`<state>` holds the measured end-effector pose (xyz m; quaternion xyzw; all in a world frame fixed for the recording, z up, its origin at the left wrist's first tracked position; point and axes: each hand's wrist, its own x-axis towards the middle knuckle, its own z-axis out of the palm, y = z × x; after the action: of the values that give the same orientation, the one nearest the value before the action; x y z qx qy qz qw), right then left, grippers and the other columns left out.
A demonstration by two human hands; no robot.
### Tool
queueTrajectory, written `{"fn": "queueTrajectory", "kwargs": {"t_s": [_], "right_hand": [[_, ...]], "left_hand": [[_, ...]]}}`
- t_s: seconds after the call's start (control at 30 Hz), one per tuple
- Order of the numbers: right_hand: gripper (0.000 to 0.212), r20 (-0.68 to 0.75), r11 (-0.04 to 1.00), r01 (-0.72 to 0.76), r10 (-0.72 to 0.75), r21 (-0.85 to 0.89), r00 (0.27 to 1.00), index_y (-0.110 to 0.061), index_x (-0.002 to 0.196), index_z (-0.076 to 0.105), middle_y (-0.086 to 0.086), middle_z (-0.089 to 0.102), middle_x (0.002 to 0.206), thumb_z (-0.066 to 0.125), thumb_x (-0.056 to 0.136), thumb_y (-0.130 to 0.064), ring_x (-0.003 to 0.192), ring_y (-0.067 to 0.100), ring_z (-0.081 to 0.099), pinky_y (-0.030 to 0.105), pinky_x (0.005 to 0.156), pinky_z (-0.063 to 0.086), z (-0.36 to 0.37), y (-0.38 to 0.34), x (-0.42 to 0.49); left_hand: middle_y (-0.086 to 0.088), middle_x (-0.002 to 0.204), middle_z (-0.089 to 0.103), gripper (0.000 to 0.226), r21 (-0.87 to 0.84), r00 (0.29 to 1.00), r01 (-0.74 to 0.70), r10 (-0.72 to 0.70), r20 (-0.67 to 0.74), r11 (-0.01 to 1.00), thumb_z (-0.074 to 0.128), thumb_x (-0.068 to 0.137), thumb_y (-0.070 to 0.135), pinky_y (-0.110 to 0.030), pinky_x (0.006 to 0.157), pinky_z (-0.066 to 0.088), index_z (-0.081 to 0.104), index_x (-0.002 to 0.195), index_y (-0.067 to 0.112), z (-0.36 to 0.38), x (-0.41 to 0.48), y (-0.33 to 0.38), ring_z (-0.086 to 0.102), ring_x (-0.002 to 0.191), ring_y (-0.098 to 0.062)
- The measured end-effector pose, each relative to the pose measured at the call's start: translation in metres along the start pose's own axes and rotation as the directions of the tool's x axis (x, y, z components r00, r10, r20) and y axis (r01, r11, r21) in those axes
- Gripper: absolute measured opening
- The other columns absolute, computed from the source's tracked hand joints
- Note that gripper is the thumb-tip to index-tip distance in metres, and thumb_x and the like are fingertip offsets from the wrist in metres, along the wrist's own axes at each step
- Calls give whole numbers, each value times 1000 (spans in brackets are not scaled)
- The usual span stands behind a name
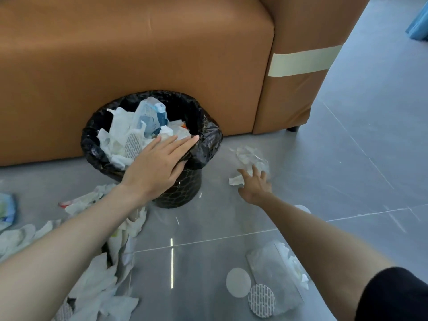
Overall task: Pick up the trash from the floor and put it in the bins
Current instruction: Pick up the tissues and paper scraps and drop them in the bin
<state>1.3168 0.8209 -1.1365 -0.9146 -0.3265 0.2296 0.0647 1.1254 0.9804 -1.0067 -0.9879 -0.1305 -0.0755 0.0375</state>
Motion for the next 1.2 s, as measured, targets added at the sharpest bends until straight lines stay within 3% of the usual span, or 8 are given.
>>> {"fn": "queueTrajectory", "kwargs": {"t_s": [0.2, 0.47, 0.63, 0.8, 0.9, 1.03, 1.13, 1.2], "right_hand": [[57, 89, 999, -39, 38, 15, 995, -40, 148, 18, 11, -6, 159, 43, 96, -40, 146, 35, -4, 49, 116, 15, 14, 8, 30], [34, -37, 993, 120, -120, -2, 992, -20, 128, 50, 9, 39, 134, 49, 95, -28, 126, 29, 37, 42, 98, 43, 44, 15, 6], [23, 78, 965, 248, -242, -82, 967, -6, 108, 65, 13, 55, 116, 51, 91, -15, 112, 31, 53, 35, 88, 47, 68, 15, -47], [17, 135, 970, 209, -226, 127, 965, -6, 98, 69, 11, 67, 108, 62, 84, -12, 102, 29, 62, 30, 83, 46, 65, 7, -103], [7, 41, 948, 218, -233, 232, 972, -18, 82, 63, 6, 67, 88, 67, 80, -12, 88, 27, 64, 29, 73, 46, 42, 2, -130], [31, -88, 923, 283, -269, 263, 959, -22, 78, 47, 6, 68, 79, 75, 71, -11, 75, 24, 61, 30, 64, 41, 7, -5, -164], [41, -124, 886, 312, -286, 343, 950, -28, 72, 44, 4, 70, 78, 80, 64, -9, 73, 21, 64, 29, 66, 48, -14, -13, -188], [46, -154, 856, 334, -297, 394, 942, -32, 70, 44, 3, 71, 78, 83, 60, -10, 70, 14, 64, 16, 61, 46, -23, -19, -205]], "left_hand": [[2, 130, 59, 56, 19, 997, -35, 36, -66, 999, 34, 93, 31, -39, 110, 36, 28, 148, 25, 3, 0, -4, 52, 125, -21], [1, 125, 62, 55, 32, 994, -21, 24, -107, 999, 33, 93, 33, -40, 107, 38, 29, 147, 26, 6, -3, -2, 55, 121, -21], [-4, 132, 56, 54, 27, 991, 76, -72, -115, 997, 34, 93, 31, -41, 109, 34, 30, 147, 28, 8, -12, 9, 49, 125, -25], [-8, 154, 27, 66, -82, 984, 22, -36, -175, 996, 51, 87, 6, -42, 117, 24, 26, 148, 13, 0, -43, 42, 24, 143, -24], [-9, 149, 37, 65, -161, 978, -3, -31, -206, 987, 58, 80, -2, -40, 113, 32, 39, 142, 6, 1, -69, 69, 31, 140, -24], [2, 156, 21, 61, -454, 990, 99, -42, 136, 885, 60, 89, 19, -38, 117, 25, 36, 145, 17, -3, -100, 97, 13, 146, -15], [9, 158, 8, 95, -557, 891, 353, -90, 444, 752, 71, 75, 50, -38, 120, 10, 17, 150, 29, -13, -115, 115, -5, 147, -16], [7, 158, 12, 110, -601, 837, 460, -94, 539, 654, 76, 65, 57, -37, 119, 14, 11, 150, 31, -16, -124, 124, 6, 147, -17]]}}
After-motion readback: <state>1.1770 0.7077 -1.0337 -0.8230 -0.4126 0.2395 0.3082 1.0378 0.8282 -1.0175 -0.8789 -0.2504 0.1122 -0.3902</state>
